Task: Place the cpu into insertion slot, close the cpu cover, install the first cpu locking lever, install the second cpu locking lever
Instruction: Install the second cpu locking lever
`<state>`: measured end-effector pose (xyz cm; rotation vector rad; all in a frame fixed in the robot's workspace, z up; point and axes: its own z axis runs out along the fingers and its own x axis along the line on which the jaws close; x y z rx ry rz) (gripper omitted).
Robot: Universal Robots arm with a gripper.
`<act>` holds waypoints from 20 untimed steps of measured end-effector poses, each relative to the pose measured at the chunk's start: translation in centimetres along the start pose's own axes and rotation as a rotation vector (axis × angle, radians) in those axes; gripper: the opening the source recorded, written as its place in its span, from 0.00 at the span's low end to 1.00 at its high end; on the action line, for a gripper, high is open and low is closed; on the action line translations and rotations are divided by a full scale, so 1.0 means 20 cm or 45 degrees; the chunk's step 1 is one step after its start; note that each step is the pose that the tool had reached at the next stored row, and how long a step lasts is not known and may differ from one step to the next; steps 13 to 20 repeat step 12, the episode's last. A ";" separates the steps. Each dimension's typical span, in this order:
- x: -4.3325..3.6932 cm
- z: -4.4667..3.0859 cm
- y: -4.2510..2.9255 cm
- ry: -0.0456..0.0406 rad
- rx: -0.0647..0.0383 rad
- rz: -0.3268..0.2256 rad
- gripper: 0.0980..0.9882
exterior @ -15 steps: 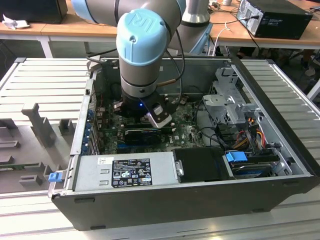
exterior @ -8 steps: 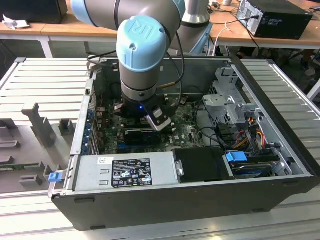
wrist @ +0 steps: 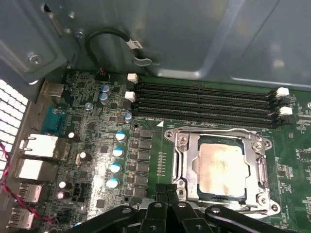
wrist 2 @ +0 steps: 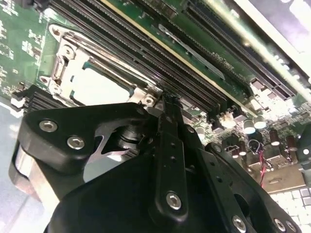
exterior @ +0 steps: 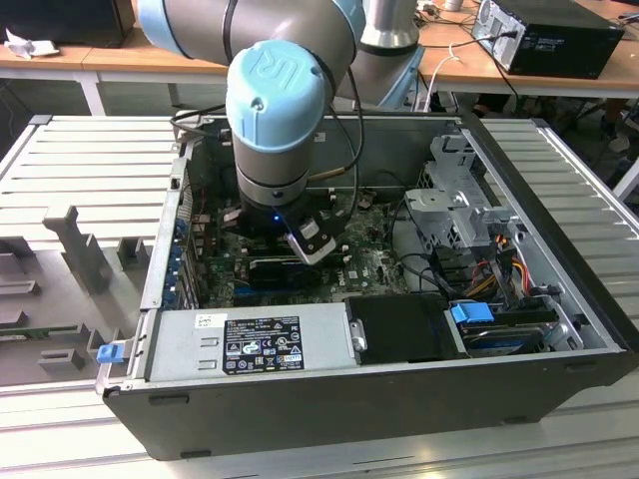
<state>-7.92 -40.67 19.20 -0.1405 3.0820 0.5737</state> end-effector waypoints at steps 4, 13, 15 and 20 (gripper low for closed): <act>0.003 -0.048 0.019 0.000 -0.003 0.000 0.01; 0.001 -0.170 0.067 0.000 -0.003 0.000 0.01; 0.001 -0.170 0.067 0.000 -0.003 0.000 0.01; 0.001 -0.170 0.067 0.000 -0.003 0.000 0.01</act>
